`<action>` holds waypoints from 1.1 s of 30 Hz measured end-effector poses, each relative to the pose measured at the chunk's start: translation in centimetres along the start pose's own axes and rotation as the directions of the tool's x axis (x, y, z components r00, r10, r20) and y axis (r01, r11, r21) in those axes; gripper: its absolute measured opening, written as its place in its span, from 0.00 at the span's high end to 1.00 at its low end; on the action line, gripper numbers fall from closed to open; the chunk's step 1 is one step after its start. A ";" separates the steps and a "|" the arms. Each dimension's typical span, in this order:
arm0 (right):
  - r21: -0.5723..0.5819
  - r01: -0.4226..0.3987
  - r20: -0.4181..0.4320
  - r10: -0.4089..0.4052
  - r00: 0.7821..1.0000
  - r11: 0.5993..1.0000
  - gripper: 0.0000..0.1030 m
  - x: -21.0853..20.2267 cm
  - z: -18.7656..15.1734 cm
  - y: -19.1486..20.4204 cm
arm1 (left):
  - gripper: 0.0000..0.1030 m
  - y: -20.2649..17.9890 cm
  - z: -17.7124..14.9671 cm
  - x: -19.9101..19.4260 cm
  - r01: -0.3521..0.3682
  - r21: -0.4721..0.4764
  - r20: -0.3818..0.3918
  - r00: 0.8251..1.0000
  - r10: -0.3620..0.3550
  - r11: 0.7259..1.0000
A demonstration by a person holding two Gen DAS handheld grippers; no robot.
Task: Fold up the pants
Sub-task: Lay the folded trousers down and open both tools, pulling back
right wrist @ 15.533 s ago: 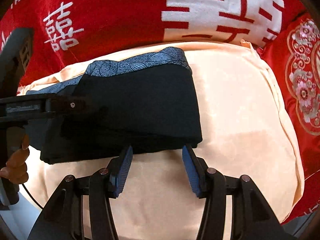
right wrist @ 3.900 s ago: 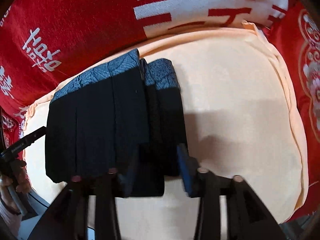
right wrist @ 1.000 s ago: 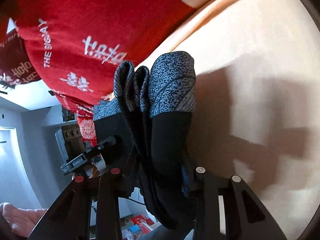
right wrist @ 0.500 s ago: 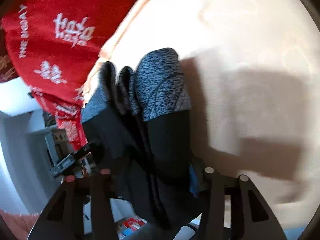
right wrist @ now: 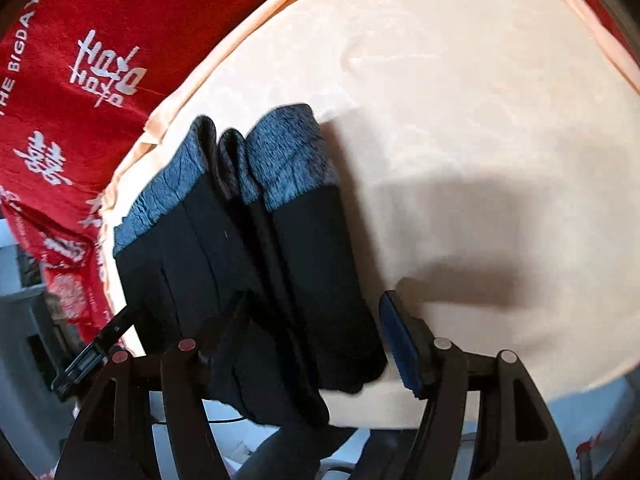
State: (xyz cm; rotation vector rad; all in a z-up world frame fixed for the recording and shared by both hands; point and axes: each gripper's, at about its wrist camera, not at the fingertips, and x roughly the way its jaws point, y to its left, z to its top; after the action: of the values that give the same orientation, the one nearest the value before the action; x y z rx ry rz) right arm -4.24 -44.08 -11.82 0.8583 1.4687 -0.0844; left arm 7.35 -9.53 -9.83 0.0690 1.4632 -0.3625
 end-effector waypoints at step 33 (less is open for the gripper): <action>-0.115 0.319 0.136 -0.303 0.943 0.941 0.01 -7.3 -14.2 11.4 | 0.01 -5.6 -9.6 -11.6 -0.151 0.194 -0.013 0.988 0.157 0.969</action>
State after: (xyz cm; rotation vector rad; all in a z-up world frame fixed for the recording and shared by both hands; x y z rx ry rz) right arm -10.98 -31.44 1.61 0.4965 1.4719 -0.2644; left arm -4.17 -10.02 1.33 0.3435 1.4372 -0.3764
